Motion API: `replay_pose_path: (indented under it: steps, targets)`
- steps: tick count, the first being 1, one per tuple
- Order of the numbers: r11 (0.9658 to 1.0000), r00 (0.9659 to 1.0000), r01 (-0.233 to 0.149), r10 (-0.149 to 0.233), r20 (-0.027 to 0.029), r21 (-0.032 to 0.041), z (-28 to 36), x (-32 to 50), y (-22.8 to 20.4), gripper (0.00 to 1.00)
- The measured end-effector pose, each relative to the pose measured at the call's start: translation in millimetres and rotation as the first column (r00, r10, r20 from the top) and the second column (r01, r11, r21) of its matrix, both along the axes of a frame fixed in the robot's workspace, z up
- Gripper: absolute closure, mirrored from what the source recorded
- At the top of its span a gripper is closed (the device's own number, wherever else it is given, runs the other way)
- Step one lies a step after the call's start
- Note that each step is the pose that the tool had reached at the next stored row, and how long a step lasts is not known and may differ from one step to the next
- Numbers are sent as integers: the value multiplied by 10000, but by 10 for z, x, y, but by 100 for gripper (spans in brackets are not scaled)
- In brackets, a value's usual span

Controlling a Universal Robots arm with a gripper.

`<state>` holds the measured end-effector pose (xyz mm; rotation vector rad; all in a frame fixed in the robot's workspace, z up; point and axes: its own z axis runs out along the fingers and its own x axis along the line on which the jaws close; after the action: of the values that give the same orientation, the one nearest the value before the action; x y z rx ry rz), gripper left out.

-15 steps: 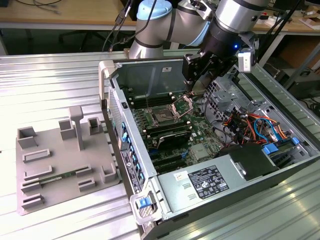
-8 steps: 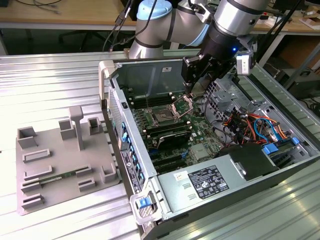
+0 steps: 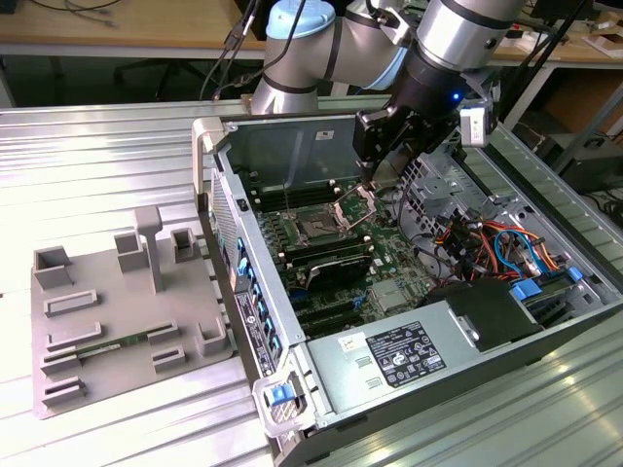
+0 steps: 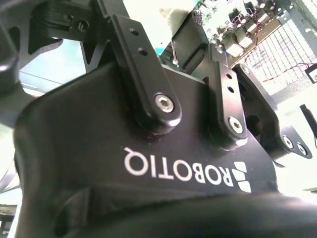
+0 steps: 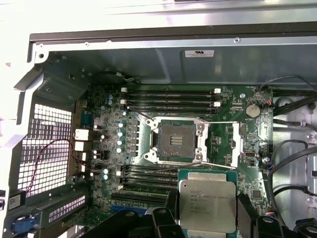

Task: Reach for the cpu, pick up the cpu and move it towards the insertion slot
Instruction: 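Pick up the cpu and move it towards the insertion slot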

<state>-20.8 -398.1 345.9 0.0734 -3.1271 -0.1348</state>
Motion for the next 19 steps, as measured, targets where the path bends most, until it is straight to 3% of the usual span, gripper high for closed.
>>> replay_pose_path:
  steps: [11,19]
  targets:
    - [10000,10000,-2,2,0,0,-1,13,83,45]
    - [10000,10000,-1,1,0,0,-3,14,110,45]
